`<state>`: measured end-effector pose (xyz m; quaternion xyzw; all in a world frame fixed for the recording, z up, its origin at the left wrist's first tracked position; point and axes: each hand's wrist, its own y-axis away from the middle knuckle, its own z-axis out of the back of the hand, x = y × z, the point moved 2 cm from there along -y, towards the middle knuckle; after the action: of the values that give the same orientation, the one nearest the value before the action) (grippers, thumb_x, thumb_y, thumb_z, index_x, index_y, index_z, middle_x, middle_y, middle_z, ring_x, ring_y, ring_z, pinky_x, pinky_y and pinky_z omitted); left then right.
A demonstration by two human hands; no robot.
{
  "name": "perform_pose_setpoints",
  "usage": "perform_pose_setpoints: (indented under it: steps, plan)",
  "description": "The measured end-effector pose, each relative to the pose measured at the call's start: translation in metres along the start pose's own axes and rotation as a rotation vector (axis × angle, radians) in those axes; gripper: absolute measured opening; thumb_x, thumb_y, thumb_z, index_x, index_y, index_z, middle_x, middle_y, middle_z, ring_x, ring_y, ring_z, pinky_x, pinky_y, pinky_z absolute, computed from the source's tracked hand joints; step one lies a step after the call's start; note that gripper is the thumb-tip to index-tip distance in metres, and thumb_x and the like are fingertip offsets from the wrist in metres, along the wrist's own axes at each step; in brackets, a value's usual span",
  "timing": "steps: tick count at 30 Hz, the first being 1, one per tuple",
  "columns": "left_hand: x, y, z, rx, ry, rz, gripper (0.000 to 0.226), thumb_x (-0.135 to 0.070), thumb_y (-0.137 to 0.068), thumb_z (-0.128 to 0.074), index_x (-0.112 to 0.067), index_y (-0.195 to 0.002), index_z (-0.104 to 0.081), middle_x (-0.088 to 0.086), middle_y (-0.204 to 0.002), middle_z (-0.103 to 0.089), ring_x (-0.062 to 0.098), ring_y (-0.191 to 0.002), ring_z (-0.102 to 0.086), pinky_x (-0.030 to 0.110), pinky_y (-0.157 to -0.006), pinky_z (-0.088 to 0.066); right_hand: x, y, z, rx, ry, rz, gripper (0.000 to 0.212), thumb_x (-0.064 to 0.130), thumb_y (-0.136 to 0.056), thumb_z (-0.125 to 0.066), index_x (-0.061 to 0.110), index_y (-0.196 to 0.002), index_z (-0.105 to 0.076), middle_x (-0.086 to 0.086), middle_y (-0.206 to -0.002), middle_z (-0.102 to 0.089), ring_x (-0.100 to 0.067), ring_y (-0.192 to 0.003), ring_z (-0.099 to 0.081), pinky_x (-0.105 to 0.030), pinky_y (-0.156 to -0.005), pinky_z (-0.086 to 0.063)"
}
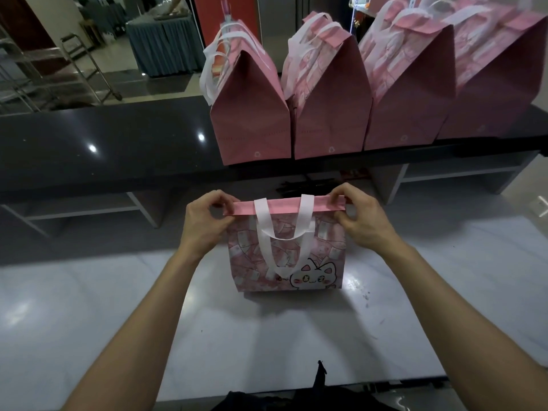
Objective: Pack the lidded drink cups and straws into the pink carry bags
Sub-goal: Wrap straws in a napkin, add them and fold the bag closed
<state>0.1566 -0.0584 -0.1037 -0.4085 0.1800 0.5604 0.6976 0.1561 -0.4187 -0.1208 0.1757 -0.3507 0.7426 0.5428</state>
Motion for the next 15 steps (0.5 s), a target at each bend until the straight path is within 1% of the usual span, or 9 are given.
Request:
perform_pose_setpoints:
  steps: [2, 4, 6, 7, 8, 10, 12, 13, 15]
  plan:
    - [0.0, -0.001, 0.003, 0.037, -0.034, -0.035, 0.027, -0.014, -0.084, -0.093, -0.031, -0.094, -0.075, -0.014, -0.103, -0.077, 0.011, -0.101, -0.071, 0.044, -0.093, -0.063, 0.001, 0.001, 0.002, 0.0, -0.015, -0.005, 0.044, 0.01, -0.091, -0.081, 0.044, -0.106, -0.058, 0.035, -0.113, -0.063, 0.02, -0.111, -0.055, -0.008, -0.087, -0.043]
    - [0.0, -0.001, 0.008, 0.091, -0.072, -0.086, 0.026, -0.025, -0.083, -0.095, -0.029, -0.1, -0.076, -0.014, -0.106, -0.075, 0.01, -0.101, -0.07, 0.037, -0.09, -0.064, 0.003, 0.003, 0.005, 0.011, -0.038, -0.006, 0.036, 0.028, -0.088, -0.084, 0.045, -0.106, -0.058, 0.034, -0.113, -0.064, 0.016, -0.112, -0.056, -0.017, -0.087, -0.048]
    - [-0.002, -0.002, 0.012, 0.122, -0.113, -0.126, 0.028, -0.042, -0.083, -0.093, -0.031, -0.101, -0.075, -0.016, -0.105, -0.073, 0.009, -0.099, -0.07, 0.028, -0.087, -0.062, 0.004, 0.004, 0.007, 0.019, -0.055, -0.011, 0.035, 0.052, -0.086, -0.084, 0.043, -0.108, -0.059, 0.034, -0.113, -0.064, 0.016, -0.112, -0.056, -0.016, -0.085, -0.046]
    - [-0.004, -0.003, 0.013, 0.124, -0.133, -0.132, 0.027, -0.046, -0.084, -0.09, -0.032, -0.1, -0.074, -0.018, -0.102, -0.073, 0.007, -0.098, -0.07, 0.026, -0.085, -0.061, 0.004, 0.005, 0.007, 0.018, -0.061, -0.025, 0.036, 0.059, -0.087, -0.082, 0.042, -0.109, -0.059, 0.033, -0.112, -0.065, 0.016, -0.112, -0.056, -0.015, -0.083, -0.045]
    - [-0.005, -0.004, 0.013, 0.127, -0.15, -0.13, 0.026, -0.046, -0.085, -0.089, -0.033, -0.099, -0.073, -0.019, -0.101, -0.072, 0.005, -0.097, -0.069, 0.026, -0.084, -0.061, 0.005, 0.005, 0.006, 0.015, -0.065, -0.041, 0.038, 0.062, -0.087, -0.081, 0.042, -0.109, -0.058, 0.031, -0.11, -0.066, 0.015, -0.111, -0.058, -0.015, -0.082, -0.046]
    - [-0.008, -0.008, 0.013, 0.168, -0.166, -0.109, 0.03, -0.043, -0.086, -0.09, -0.036, -0.105, -0.067, -0.02, -0.102, -0.069, 0.001, -0.099, -0.067, 0.024, -0.085, -0.059, 0.008, 0.003, 0.005, 0.021, -0.08, -0.069, 0.042, 0.055, -0.088, -0.084, 0.043, -0.116, -0.054, 0.027, -0.11, -0.067, 0.011, -0.107, -0.061, -0.017, -0.082, -0.049]
    - [-0.011, -0.013, 0.011, 0.252, -0.218, -0.123, 0.033, -0.04, -0.088, -0.088, -0.041, -0.115, -0.069, -0.021, -0.109, -0.064, 0.002, -0.104, -0.064, 0.025, -0.088, -0.057, 0.011, 0.002, 0.004, 0.041, -0.084, -0.07, 0.045, 0.047, -0.088, -0.086, 0.043, -0.123, -0.059, 0.025, -0.109, -0.067, 0.008, -0.103, -0.063, -0.019, -0.083, -0.052]
    - [-0.012, -0.015, 0.01, 0.289, -0.264, -0.141, 0.031, -0.039, -0.09, -0.087, -0.041, -0.118, -0.073, -0.021, -0.11, -0.06, 0.004, -0.105, -0.062, 0.027, -0.088, -0.057, 0.012, 0.002, 0.005, 0.051, -0.079, -0.062, 0.04, 0.045, -0.087, -0.087, 0.042, -0.12, -0.064, 0.025, -0.107, -0.068, 0.006, -0.101, -0.064, -0.021, -0.082, -0.052]
    - [-0.014, -0.018, 0.01, 0.326, -0.333, -0.165, 0.023, -0.036, -0.092, -0.085, -0.038, -0.114, -0.079, -0.021, -0.107, -0.057, 0.007, -0.101, -0.061, 0.028, -0.085, -0.058, 0.009, 0.001, 0.005, 0.065, -0.086, -0.074, 0.03, 0.037, -0.087, -0.09, 0.039, -0.11, -0.071, 0.026, -0.102, -0.07, 0.007, -0.102, -0.065, -0.024, -0.082, -0.055]
